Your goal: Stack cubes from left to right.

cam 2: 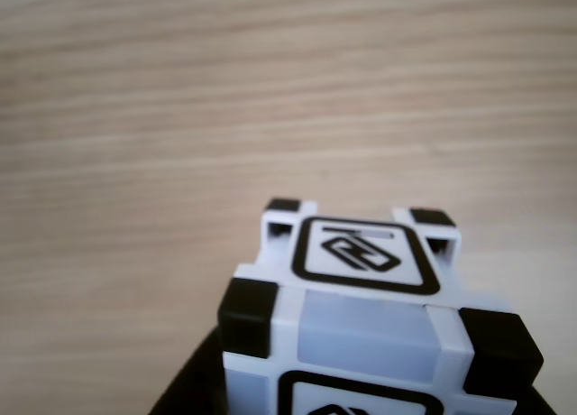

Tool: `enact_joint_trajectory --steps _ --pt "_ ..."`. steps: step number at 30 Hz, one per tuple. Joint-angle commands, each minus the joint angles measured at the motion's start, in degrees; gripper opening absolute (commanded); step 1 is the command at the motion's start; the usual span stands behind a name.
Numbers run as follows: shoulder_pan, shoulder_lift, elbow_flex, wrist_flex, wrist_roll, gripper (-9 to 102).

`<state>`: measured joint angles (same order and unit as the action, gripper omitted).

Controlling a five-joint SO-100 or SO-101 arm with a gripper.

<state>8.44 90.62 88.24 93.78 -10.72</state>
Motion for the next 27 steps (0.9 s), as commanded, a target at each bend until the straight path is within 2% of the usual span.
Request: enact_joint_trajectory --steps 1,12,27 --pt "-0.26 7.38 -2.37 0.7 1.05 0" --pt "-0.26 16.61 -1.49 0.7 2.55 0" --pt "0.62 18.81 -1.32 0.62 5.01 0"
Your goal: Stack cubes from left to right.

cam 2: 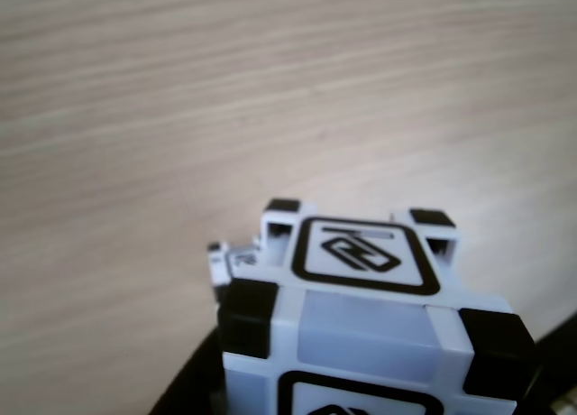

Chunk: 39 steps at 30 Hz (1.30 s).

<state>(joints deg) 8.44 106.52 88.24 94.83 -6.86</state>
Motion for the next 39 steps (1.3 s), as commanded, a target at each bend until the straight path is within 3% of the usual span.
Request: enact_joint_trajectory --steps 1,18,39 --pt "0.62 2.9 -1.32 -0.44 1.32 0" --pt "1.23 2.9 -2.2 -0.44 1.05 0" --pt "18.11 2.02 -2.46 -1.05 -7.91 0"
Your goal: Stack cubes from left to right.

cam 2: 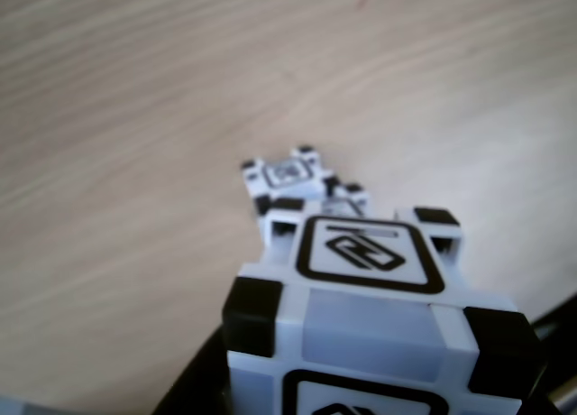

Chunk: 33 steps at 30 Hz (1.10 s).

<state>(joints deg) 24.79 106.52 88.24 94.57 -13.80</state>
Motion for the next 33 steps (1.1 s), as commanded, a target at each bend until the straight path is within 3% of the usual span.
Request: enact_joint_trajectory --steps 1,8,18,33 --pt "2.37 2.02 -2.46 -0.79 -1.32 0" --pt "3.96 2.02 -2.9 -0.79 -2.46 0" --pt "4.13 -1.76 -15.21 -0.18 -1.05 0" --pt "6.59 -7.65 -15.56 -0.35 -0.79 0"
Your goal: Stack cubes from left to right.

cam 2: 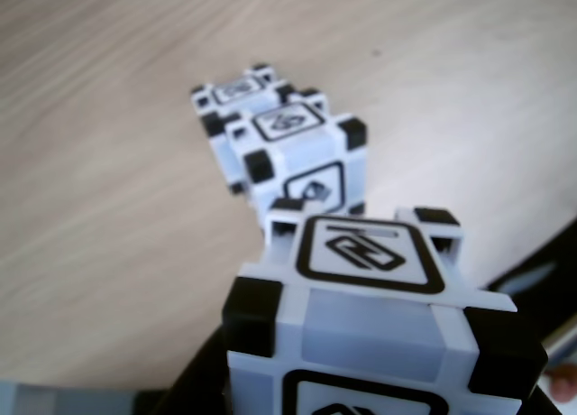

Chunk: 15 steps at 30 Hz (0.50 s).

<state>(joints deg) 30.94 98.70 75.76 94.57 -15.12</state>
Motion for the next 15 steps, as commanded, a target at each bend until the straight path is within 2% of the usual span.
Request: enact_joint_trajectory --steps 1,15 --pt "0.44 0.18 -3.08 -0.62 0.53 0" --pt "0.44 -1.23 -3.69 -0.97 -0.79 0"
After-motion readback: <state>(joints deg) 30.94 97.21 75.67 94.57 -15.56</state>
